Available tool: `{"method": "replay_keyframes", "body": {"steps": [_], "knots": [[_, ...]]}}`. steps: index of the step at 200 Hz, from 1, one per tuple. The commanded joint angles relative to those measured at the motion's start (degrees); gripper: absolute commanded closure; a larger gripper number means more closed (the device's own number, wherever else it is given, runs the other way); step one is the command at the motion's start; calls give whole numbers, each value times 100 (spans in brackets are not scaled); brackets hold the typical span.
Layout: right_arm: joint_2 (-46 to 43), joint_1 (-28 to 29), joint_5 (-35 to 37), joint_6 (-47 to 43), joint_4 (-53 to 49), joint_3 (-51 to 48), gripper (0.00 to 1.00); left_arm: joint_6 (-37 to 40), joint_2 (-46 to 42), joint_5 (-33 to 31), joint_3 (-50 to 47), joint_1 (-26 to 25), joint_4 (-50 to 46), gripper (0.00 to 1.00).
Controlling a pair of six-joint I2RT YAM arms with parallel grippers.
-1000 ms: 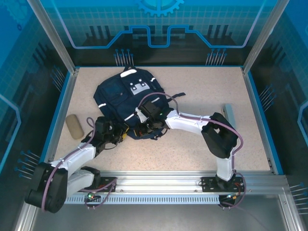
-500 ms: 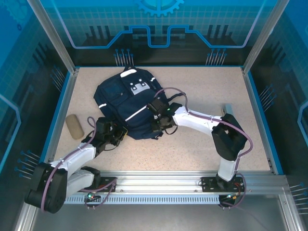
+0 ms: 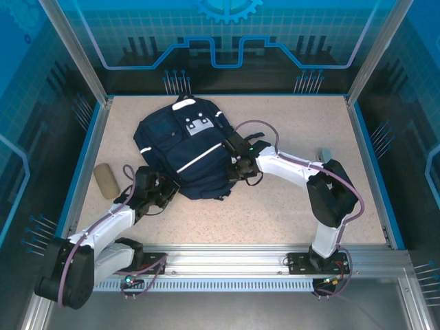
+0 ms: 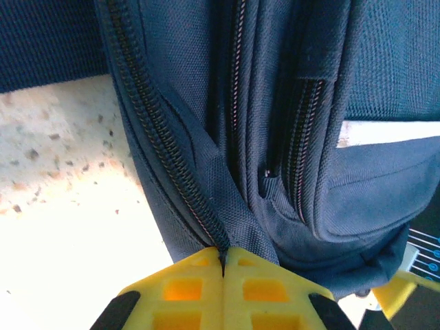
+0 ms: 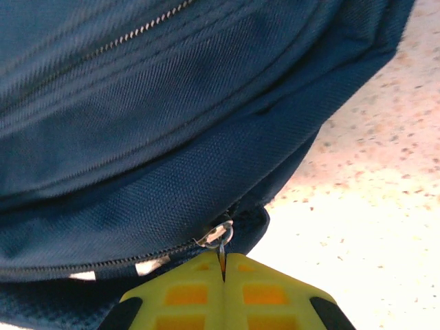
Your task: Pack books, pencil case, and school supplies into a backpack
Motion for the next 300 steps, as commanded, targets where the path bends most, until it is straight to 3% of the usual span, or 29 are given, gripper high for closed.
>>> {"method": "replay_keyframes", "body": {"steps": [1,45,72,96,120,149,167,221,300], "knots": [[-323,197,-826,-251,227,-327,100,645,302,-237,355,339,-135,100],[-200,805,-1955,252,1222,-736,100,1141,1536,153,851,817,280,100],[213,1042,-2307,511,1660,-404,100,1226,1662,123,996,1024,196,98],[585,1158,-2403,539,1781,158,100,1437,1196,-179,1155,1097,-467,84],[947,1168,-2384,531,1715,730,100,1617,584,-493,1302,1109,-1285,63],[1077,1150,-2101,447,1464,1077,100,1276,-103,243,1273,1068,-1633,42],[1041,1113,-1983,442,1431,1074,100,932,-395,501,1199,840,-1587,40],[747,1063,-1866,521,1531,759,100,209,-321,368,879,140,-1259,38],[479,1149,-1893,518,1784,287,100,11,358,242,591,-89,-601,43]]}}
